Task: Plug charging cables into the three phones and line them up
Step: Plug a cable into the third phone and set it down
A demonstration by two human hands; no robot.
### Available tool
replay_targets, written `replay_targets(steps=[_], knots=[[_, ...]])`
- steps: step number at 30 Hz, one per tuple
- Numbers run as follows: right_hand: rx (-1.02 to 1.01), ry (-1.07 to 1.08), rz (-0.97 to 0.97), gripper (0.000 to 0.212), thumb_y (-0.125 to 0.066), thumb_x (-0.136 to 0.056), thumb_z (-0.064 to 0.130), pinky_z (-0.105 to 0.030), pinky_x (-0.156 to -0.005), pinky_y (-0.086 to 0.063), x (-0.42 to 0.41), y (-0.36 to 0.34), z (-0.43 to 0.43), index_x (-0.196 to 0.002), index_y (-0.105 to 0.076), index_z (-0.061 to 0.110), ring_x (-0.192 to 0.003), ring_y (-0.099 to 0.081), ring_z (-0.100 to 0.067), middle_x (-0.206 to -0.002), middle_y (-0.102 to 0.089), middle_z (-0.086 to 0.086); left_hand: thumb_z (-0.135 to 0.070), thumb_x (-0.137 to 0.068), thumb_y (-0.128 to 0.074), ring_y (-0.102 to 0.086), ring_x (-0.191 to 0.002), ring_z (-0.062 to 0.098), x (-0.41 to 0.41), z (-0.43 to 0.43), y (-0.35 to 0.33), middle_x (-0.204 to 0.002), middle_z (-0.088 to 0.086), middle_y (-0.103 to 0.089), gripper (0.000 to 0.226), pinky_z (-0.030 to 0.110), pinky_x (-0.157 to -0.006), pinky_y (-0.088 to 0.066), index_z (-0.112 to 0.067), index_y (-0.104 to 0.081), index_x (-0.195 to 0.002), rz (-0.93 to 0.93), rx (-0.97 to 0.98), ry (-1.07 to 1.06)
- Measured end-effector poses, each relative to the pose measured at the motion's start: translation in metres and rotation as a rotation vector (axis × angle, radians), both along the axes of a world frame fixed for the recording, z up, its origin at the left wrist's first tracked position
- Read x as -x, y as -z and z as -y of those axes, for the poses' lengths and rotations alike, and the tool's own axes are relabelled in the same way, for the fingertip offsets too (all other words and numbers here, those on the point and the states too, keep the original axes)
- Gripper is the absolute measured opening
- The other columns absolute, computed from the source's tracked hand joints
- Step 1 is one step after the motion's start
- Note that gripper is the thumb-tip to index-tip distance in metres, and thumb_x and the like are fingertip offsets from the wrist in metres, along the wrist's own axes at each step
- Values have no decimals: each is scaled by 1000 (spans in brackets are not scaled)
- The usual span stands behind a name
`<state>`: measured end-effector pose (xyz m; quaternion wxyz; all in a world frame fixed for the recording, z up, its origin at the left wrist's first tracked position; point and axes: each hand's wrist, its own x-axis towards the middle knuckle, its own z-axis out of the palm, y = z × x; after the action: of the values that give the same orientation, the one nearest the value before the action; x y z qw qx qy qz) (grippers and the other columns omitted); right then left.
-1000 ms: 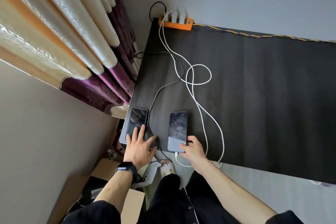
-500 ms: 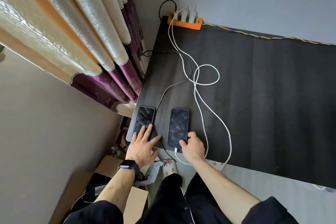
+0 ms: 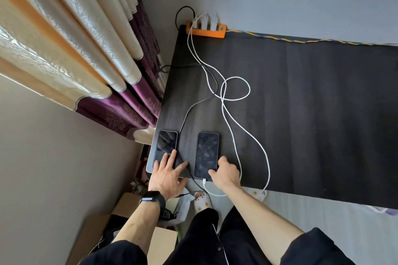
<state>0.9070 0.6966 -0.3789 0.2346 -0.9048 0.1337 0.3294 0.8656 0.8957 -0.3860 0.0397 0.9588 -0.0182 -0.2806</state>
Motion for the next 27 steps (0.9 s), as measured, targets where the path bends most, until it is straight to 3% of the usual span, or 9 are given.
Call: replay_targets(steps=[7, 12, 15, 20, 27], knots=[[48, -5, -10, 58, -72, -87, 36, -40, -94, -49, 3, -5, 9, -131, -45, 9, -115, -62, -35, -126, -60, -15, -57, -91, -39, -7, -149, 35, -6, 11, -8, -165, 10, -3, 60, 53, -118, -13, -41, -32, -148, -25, -23, -34], [-130, 96, 24, 42, -65, -89, 38, -35, -92, -49, -1, -30, 54, -124, -55, 17, -110, -63, -26, -118, -66, -4, -44, -94, -43, -8, -150, 32, -17, 37, -22, -164, 9, -7, 50, 54, -119, -14, -31, -43, -143, -19, 17, -44], [-215, 186, 152, 28, -64, -90, 33, -30, -94, -49, -8, -60, 102, -116, -65, 21, -106, -66, -20, -112, -71, 2, -41, -94, -43, -11, -150, 30, -32, 77, -41, -163, 8, -15, 54, 51, -119, -13, -31, -38, -147, 16, 91, -7], [-226, 360, 408, 19, -64, -92, 26, -22, -90, -44, -9, -123, 218, -109, -70, 26, -104, -65, -13, -112, -71, 5, -41, -92, -47, -33, -142, 27, -69, 188, -91, -152, 1, -40, 59, 42, -116, -24, -29, -34, -148, 171, 238, 147], [-133, 695, 718, 23, -60, -95, 31, -28, -96, -43, 39, -209, 431, -118, -66, 28, -119, -59, -14, -123, -68, 6, -40, -93, -48, -39, -137, 25, -101, 415, -172, -151, 1, -41, 62, 39, -115, -26, -24, -31, -150, 327, 421, 382]])
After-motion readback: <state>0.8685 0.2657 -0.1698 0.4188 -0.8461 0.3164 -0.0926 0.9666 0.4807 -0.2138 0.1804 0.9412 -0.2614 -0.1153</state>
